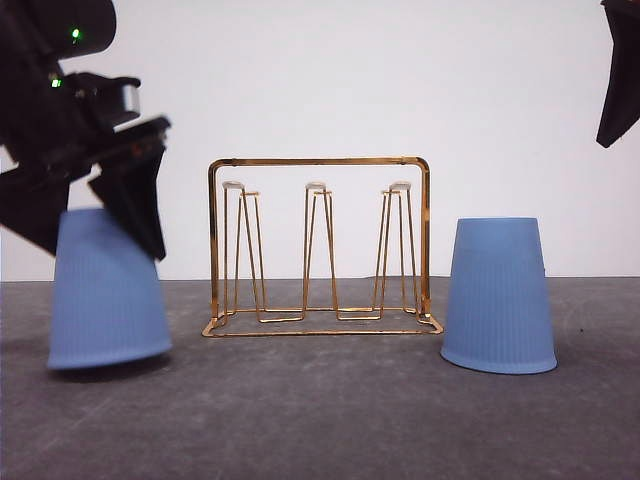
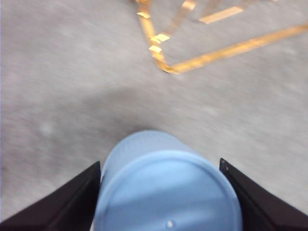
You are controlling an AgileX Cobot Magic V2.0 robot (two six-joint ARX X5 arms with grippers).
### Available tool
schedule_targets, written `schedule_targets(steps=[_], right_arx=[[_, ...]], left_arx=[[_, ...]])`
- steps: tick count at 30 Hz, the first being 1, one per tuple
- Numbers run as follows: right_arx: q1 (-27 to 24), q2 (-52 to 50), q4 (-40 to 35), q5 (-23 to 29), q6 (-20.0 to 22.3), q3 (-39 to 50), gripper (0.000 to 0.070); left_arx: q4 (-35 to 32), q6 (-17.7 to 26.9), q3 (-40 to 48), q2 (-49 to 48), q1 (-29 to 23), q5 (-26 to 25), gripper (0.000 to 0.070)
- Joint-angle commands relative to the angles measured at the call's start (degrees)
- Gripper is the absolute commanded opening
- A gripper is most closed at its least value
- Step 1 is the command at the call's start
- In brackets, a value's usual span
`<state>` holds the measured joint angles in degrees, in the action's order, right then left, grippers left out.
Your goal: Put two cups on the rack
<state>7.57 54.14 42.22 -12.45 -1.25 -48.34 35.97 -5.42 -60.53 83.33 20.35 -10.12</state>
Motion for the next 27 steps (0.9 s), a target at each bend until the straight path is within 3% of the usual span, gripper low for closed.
schedule_targets(steps=[1, 6, 10, 20, 24, 27], right_arx=[[0.22, 0.52, -0.38, -0.23, 0.82, -0.74, 0.0647], [0.22, 0.52, -0.37, -0.22, 0.82, -0.74, 0.0647], [0.22, 0.52, -0.39, -0.23, 0.82, -0.74, 0.0647], [0.24, 0.52, -0.35, -0.22, 0.82, -0.74, 0.0647], [0.22, 0.52, -0.35, -0.22, 0.83, -0.74, 0.0647], [0.22, 0.52, -0.35, -0.22, 0.84, -0.74, 0.0647]], left_arx=[[0.28, -0.01, -5.38, 0.19, 0.72, -0.67, 0.0348], [5.23, 0.97, -17.19, -0.07, 2.46, -0.62, 0.0352], [4.88, 1.61, -23.35, -0.05, 3.88, 0.80, 0.0352], [-0.11, 2.37, -24.59, 4.37, 4.79, 5.69, 0.0369], [-1.00, 2.42, -24.59, 9.83, 4.80, 5.67, 0.0476], [-1.38, 2.39, -24.59, 13.42, 4.88, 5.61, 0.0516]])
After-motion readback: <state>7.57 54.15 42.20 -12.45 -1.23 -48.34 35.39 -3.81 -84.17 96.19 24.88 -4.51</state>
